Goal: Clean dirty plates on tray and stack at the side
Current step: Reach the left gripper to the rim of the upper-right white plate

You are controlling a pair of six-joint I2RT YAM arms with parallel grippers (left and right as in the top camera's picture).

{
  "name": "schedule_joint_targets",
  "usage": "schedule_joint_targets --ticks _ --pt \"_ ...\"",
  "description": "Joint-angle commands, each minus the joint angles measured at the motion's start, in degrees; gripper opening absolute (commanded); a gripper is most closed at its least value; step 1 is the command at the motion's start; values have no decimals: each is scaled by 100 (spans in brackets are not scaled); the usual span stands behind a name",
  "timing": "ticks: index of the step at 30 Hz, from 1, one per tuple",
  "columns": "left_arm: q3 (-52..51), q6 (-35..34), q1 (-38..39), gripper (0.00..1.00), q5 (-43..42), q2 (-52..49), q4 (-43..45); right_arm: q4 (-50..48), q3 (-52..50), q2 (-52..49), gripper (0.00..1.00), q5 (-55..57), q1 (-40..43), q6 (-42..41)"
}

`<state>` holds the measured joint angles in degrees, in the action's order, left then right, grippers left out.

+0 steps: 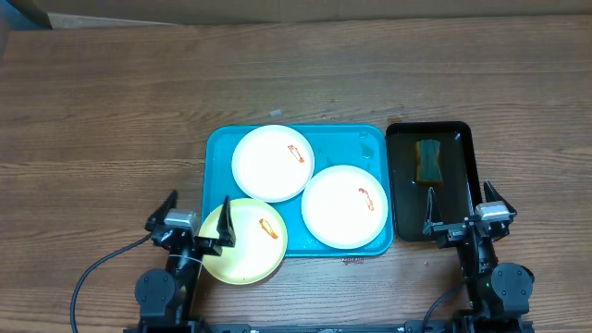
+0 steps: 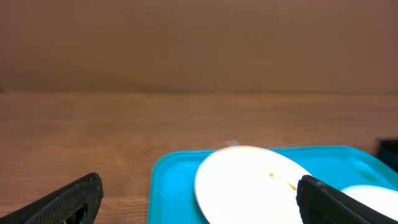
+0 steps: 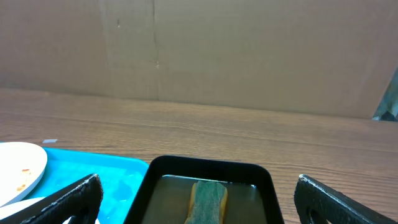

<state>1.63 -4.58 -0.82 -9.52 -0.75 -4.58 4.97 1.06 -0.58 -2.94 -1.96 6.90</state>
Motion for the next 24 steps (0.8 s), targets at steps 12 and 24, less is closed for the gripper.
schedule_joint_targets --ticks 12,24 --pt "4946 199 11 100 -1405 -2500 -3263 -33 -61 42 100 28 -22 22" --pt "9014 17 11 100 -2662 -6955 -6843 -33 -61 42 100 28 -22 24"
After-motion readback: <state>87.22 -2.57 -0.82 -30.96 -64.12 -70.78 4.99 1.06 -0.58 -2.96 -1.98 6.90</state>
